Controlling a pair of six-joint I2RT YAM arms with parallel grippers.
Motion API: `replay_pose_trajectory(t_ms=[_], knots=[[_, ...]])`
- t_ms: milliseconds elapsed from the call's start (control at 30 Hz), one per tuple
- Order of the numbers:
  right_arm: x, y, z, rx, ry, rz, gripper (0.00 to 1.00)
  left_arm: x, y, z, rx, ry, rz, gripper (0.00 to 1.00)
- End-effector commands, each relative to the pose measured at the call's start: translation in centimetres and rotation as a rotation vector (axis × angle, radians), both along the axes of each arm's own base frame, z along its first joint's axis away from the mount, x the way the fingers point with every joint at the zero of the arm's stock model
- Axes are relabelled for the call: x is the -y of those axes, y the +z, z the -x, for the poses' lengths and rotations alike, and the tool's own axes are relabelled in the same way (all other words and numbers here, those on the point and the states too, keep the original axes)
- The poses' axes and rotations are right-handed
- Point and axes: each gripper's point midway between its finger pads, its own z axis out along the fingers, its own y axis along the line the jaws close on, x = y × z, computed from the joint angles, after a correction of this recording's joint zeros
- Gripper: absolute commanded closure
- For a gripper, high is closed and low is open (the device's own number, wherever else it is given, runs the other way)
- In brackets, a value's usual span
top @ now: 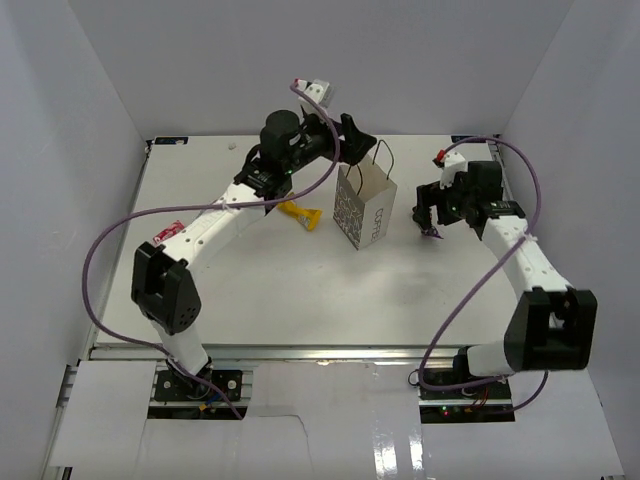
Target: Place the snacks into the paper bag
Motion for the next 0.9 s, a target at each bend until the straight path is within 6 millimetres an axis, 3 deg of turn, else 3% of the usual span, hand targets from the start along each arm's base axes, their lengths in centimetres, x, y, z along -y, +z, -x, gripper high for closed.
replay_pose_trajectory(t_ms=[0, 33, 67, 100, 267, 300, 333, 367, 433, 533, 567, 667, 867], knots=[[2.8, -3.0, -3.0, -0.115, -0.229, 0.067, 0.11, -4.7, 8.6, 4.0, 0.177, 0.086, 0.075, 0.02], [3.1, -5.6, -3.5, -0.199, -0.254, 0.090, 0.11, -6.0, 8.4, 5.4, 0.178, 0.101, 0.071, 0.02], [3.9, -6.1, -4.5, -0.253, -0.293, 0.137, 0.16, -7.9, 7.8, 6.5, 0.171, 0.147, 0.056, 0.02], [3.9, -7.4, -4.5, -0.285, -0.292, 0.144, 0.16, -8.5, 7.4, 7.3, 0.168, 0.148, 0.054, 0.02], [5.0, -8.7, -7.2, -0.295, -0.316, 0.218, 0.24, -14.0, 1.9, 10.8, 0.045, 0.292, 0.013, 0.02], [5.2, -9.7, -7.5, -0.313, -0.315, 0.236, 0.24, -15.5, 2.3, 12.2, 0.049, 0.317, 0.040, 0.02], [5.3, -10.0, -7.8, -0.315, -0.306, 0.249, 0.27, -16.1, -0.7, 12.6, -0.004, 0.332, 0.015, 0.02], [5.3, -9.7, -8.6, -0.300, -0.302, 0.252, 0.28, -16.6, -1.2, 13.2, -0.029, 0.345, 0.044, 0.02], [5.2, -11.1, -8.8, -0.340, -0.283, 0.264, 0.33, -18.1, -3.9, 14.8, -0.084, 0.371, 0.049, 0.02], [4.8, -12.3, -9.0, -0.387, -0.262, 0.257, 0.36, -19.3, -5.3, 16.3, -0.142, 0.396, 0.100, 0.02], [4.7, -13.0, -8.8, -0.405, -0.258, 0.256, 0.36, -19.5, -7.1, 16.6, -0.178, 0.402, 0.087, 0.02], [4.5, -14.3, -8.1, -0.449, -0.252, 0.245, 0.37, -19.9, -8.9, 17.2, -0.228, 0.414, 0.106, 0.02], [3.3, -15.2, -7.2, -0.502, -0.218, 0.188, 0.44, -19.5, -11.0, 17.2, -0.308, 0.417, 0.120, 0.02]])
